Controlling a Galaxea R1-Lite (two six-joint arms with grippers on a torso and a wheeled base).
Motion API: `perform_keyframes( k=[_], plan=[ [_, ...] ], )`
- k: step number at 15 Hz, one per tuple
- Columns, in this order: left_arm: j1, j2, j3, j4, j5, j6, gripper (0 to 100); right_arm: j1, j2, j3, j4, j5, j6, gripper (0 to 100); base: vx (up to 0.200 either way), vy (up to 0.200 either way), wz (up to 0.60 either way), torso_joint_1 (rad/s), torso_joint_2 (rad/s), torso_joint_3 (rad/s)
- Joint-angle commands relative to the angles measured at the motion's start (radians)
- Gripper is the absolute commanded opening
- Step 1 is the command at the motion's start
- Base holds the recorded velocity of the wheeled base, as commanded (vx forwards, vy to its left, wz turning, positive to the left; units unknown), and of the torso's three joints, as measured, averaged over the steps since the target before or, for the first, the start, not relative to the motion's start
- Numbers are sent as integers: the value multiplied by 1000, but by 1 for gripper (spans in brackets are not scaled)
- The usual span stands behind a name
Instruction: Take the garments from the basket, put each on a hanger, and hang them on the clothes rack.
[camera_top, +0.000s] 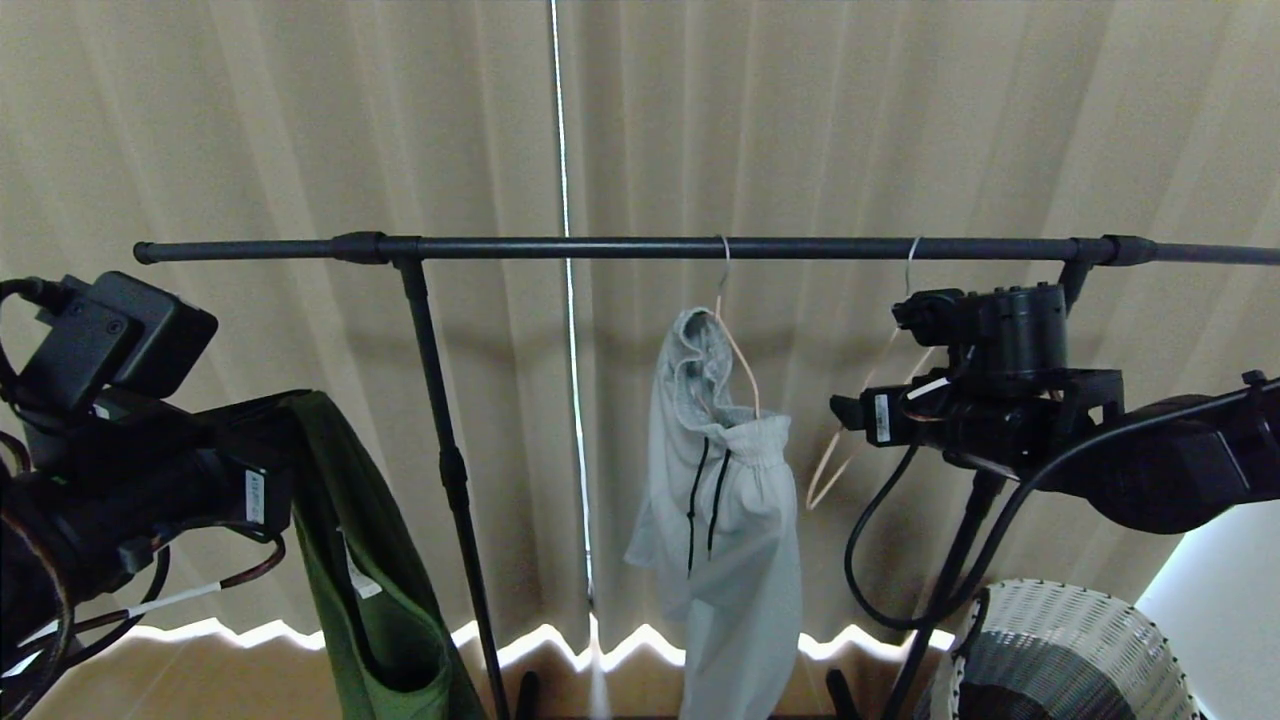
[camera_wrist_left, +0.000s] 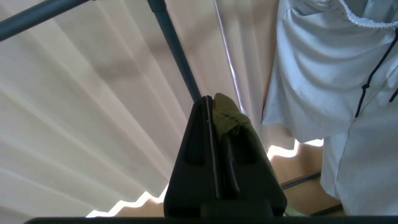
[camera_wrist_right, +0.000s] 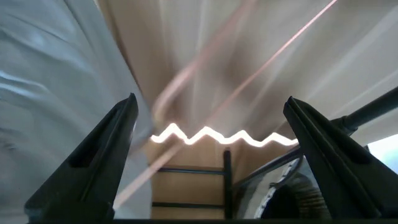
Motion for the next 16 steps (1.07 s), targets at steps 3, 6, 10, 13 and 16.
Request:
perform_keyframes(
  k=[3,6,10,13,16],
  plan=[
    [-1,1,0,-1,0,0,0,-15,-8,1,5,0,14,100,0,0,0,0,0,0],
    [0,-1,3,-1,0,0,0,-22,9,1,6,0,34,100,0,0,0,0,0,0],
    [-1,1,3,-1,0,1,0,-61,56,-10,5,1,46,100,0,0,0,0,0,0],
    [-1,1,-1,-1,2,7,0,-85,91,-32,2,3,66,100,0,0,0,0,0,0],
    [-1,-1,-1,-1,2,14,0,-85,75,-35,5,9,83,100,0,0,0,0,0,0]
  ],
)
